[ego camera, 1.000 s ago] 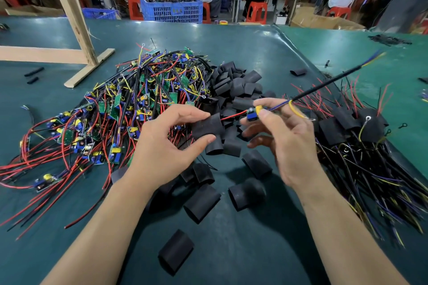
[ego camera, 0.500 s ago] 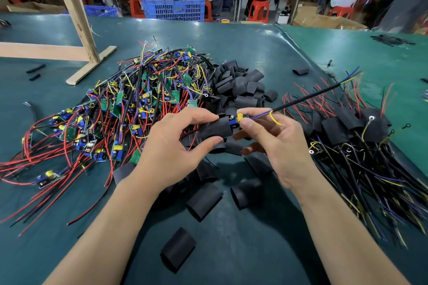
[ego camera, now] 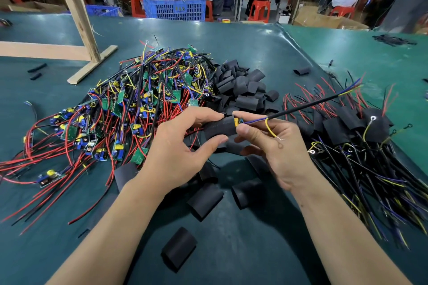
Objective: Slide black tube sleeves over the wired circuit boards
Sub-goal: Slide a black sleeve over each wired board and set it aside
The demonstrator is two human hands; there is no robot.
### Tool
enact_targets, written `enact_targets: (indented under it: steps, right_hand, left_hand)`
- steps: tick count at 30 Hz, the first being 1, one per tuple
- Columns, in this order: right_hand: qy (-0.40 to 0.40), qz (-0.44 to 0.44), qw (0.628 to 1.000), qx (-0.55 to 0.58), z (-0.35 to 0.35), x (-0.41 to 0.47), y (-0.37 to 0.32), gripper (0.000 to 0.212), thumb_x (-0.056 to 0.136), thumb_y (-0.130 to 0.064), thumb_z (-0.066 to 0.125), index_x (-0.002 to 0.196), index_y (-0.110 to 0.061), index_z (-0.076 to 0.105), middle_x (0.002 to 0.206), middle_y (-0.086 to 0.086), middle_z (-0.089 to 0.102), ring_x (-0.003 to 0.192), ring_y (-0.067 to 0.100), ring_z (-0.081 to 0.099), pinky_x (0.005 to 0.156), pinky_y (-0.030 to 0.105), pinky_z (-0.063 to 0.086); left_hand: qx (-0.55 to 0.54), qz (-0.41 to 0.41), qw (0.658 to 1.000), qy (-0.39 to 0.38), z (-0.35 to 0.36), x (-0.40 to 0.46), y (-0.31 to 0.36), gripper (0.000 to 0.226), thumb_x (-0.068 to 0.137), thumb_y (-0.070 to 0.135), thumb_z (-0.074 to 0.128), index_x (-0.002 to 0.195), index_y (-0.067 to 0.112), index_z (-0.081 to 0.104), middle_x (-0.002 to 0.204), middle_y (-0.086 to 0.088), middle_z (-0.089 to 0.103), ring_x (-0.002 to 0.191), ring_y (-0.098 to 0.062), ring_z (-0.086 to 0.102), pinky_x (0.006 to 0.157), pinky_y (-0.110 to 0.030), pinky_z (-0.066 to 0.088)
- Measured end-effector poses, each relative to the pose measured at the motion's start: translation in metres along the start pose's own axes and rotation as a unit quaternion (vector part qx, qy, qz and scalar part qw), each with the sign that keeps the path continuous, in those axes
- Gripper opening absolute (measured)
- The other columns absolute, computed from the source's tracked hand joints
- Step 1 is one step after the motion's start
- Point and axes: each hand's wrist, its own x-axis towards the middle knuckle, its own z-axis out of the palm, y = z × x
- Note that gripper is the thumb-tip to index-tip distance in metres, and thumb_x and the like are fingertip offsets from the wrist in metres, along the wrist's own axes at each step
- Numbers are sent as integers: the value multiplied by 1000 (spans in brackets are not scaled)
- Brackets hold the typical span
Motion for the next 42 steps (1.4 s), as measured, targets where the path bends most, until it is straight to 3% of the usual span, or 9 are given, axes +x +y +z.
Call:
enact_targets:
  steps: [6, 11, 16, 18, 21, 24, 28, 31, 42]
  right_hand:
    - [-21, 9, 1000, 3, 2, 1, 0, 26, 80, -32, 64, 102, -22, 75, 95, -4, 74, 72, 13, 67, 54, 23, 52]
    - [50, -47, 997, 19, 1, 3, 3, 20, 72, -20, 74, 89, -11, 69, 70, 0, 69, 59, 15, 63, 51, 23, 51]
    - [42, -31, 998, 45, 6, 3, 8, 14, 70, -13, 74, 81, -8, 68, 63, 1, 67, 56, 14, 63, 50, 21, 50]
    - [18, -11, 999, 42, 3, 3, 8, 11, 76, -5, 71, 85, -9, 68, 67, 1, 69, 60, 13, 66, 53, 22, 52]
    - [-44, 23, 998, 50, -7, 3, 1, 31, 84, 11, 59, 104, -11, 67, 86, 4, 72, 75, 16, 70, 61, 24, 55]
    - [-65, 46, 993, 88, -20, 3, -8, 41, 85, 13, 49, 118, -9, 62, 97, 10, 71, 82, 24, 70, 63, 29, 57]
    - [-4, 23, 995, 98, -21, 5, -12, 20, 88, -5, 55, 103, -7, 70, 85, 9, 72, 74, 21, 68, 58, 25, 55]
    - [36, 1, 997, 73, -17, 6, -9, 16, 94, -4, 56, 95, -7, 72, 78, 8, 72, 68, 18, 69, 57, 23, 55]
    - [42, 1, 996, 75, -11, 7, -5, 14, 90, -1, 60, 90, -7, 73, 78, 9, 73, 68, 15, 68, 59, 23, 56]
  left_hand:
    - [12, 6, 1000, -2, -3, 2, -2, 36, 79, 9, 81, 111, 7, 66, 109, 5, 70, 104, -3, 65, 92, -22, 50]
    - [15, 5, 1000, 4, -1, 0, -1, 37, 78, 12, 83, 111, 9, 66, 108, 8, 69, 104, -1, 65, 89, -18, 50]
    - [25, 5, 1000, 1, 1, 0, -2, 37, 78, 13, 83, 111, 11, 66, 110, 11, 69, 105, -1, 64, 91, -20, 50]
    - [34, 0, 999, 1, 0, 1, -3, 36, 79, 14, 82, 111, 12, 67, 110, 13, 68, 105, -2, 64, 91, -22, 50]
    - [40, -3, 999, 9, -1, 2, -6, 35, 79, 14, 82, 110, 11, 67, 108, 13, 68, 103, -1, 64, 92, -19, 48]
    - [33, -9, 999, 20, -3, 2, -7, 35, 79, 13, 82, 110, 11, 66, 108, 11, 69, 103, 1, 65, 93, -15, 47]
    - [32, -7, 999, 20, -4, 2, -7, 36, 79, 15, 83, 110, 14, 65, 109, 14, 69, 105, 2, 64, 92, -13, 46]
    - [30, -2, 1000, 9, -2, 1, -6, 38, 79, 15, 83, 112, 14, 65, 110, 15, 68, 106, 1, 64, 93, -14, 46]
    - [36, 3, 999, 8, -3, 2, -4, 40, 77, 13, 84, 112, 9, 65, 110, 14, 68, 106, 3, 63, 94, -14, 46]
